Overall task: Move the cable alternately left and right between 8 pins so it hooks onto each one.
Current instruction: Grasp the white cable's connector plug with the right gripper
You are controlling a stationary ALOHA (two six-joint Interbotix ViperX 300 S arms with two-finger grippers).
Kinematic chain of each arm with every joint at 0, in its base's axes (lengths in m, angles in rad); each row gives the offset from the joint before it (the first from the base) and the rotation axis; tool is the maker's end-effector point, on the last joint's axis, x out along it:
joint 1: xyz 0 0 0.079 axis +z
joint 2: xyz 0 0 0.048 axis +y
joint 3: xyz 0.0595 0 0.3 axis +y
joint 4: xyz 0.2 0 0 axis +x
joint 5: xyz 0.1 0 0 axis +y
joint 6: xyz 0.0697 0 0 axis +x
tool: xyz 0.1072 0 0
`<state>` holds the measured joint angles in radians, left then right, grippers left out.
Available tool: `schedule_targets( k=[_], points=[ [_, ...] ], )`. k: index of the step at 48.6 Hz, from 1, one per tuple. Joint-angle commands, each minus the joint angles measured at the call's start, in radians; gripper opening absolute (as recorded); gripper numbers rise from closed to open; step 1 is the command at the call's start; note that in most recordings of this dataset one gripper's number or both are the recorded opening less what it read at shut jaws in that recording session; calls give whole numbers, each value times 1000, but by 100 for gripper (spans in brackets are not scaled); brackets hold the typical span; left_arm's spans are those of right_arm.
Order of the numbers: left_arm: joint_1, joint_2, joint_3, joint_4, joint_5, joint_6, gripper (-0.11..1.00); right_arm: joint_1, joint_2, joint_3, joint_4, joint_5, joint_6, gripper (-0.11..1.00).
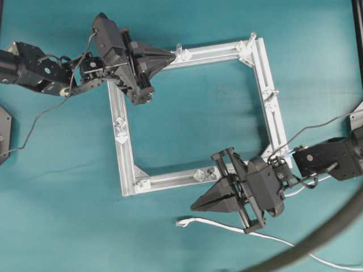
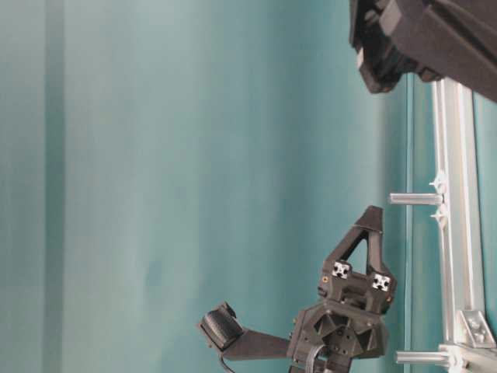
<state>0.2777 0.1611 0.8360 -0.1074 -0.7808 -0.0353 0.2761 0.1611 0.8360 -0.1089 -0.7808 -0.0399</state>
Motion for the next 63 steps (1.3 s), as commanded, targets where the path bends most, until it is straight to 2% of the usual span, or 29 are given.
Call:
schedule_targets(
  k=[1,11,19,24,29,33,37,41,50,52,55,59,63],
  points=[
    [-12,-78,-28,40,9,11,-1,6,-15,-18,2,2,17,0],
    [-43,-184,-25,43,75,40,0,8,-44,-54,2,147,34,0],
    [-109,-261,-23,43,161,17,0,26,-104,-152,2,439,55,0],
    [-161,-324,-21,43,264,-9,0,35,-117,-232,3,666,118,0],
    [-195,-385,-12,41,377,-29,0,38,-112,-310,3,884,225,0],
    [-207,-437,2,40,449,-58,0,48,-103,-350,-2,983,273,0],
    [-210,-482,18,38,492,-86,1,63,-87,-377,-2,1031,282,1],
    [-210,-526,43,40,502,-95,8,75,-66,-400,0,1037,290,1],
    [-218,-595,103,40,511,-91,48,95,2,-486,3,1086,348,1],
    [-224,-611,117,41,509,-89,55,97,18,-505,3,1106,365,4],
    [-235,-635,138,43,511,-86,64,98,43,-531,3,1138,390,15],
    [-255,-675,173,44,511,-84,77,98,71,-560,2,1175,414,39],
    [-273,-719,212,44,511,-84,78,98,104,-584,0,1212,431,63]
  ],
)
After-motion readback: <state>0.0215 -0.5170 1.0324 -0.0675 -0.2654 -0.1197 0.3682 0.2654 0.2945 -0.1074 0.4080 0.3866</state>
